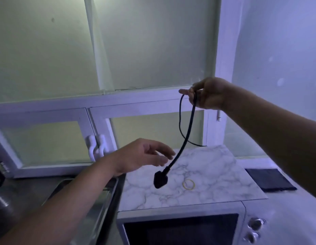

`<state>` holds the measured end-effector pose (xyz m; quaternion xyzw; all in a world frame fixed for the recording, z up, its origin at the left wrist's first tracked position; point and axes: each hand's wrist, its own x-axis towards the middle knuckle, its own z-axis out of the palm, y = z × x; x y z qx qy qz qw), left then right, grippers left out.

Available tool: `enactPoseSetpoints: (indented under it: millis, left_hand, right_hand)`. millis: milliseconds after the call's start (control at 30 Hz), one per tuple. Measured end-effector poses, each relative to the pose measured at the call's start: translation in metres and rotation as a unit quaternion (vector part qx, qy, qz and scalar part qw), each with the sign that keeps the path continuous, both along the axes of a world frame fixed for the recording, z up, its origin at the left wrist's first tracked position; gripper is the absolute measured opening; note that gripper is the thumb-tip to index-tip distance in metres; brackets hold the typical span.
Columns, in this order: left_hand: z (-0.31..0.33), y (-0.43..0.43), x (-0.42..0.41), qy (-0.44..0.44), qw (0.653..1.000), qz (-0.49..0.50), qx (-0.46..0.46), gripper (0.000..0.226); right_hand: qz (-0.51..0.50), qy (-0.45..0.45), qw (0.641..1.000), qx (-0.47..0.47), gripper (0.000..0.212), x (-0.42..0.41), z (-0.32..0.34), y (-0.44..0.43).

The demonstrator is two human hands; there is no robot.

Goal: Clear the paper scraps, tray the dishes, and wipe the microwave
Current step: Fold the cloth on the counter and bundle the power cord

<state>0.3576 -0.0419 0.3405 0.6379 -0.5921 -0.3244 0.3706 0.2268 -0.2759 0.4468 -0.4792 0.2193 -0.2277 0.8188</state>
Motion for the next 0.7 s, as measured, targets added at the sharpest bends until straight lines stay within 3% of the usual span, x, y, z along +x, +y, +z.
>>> enactPoseSetpoints:
  millis: [133,200,300,533,567,700]
  left_hand:
    - [-0.024,-0.053,-0.006,0.015,0.993,0.118,-0.01,0.019]
    - [-0.039,-0.084,-0.004,0.006,0.984,0.18,-0.006,0.006]
    - [-0.066,-0.135,0.0,0.018,0.969,0.248,0.012,0.01]
    - [-0.123,-0.262,-0.009,-0.073,0.949,0.292,0.096,0.068]
    - [-0.129,-0.277,-0.01,-0.08,0.946,0.297,0.104,0.066]
    - [-0.154,-0.331,-0.007,-0.107,0.934,0.323,0.11,0.02]
  right_hand:
    - [-0.017,0.086,0.989,-0.122,0.021,-0.065,0.004,-0.029]
    - [-0.023,0.139,0.978,-0.156,0.026,-0.094,-0.005,-0.043]
    - [-0.022,0.18,0.968,-0.176,0.033,-0.133,-0.026,-0.067]
    - [-0.111,0.171,0.951,-0.231,0.023,-0.222,-0.076,-0.14]
    - [-0.122,0.168,0.952,-0.225,0.022,-0.233,-0.089,-0.149]
    - [-0.16,0.119,0.97,-0.136,0.019,-0.266,-0.146,-0.191]
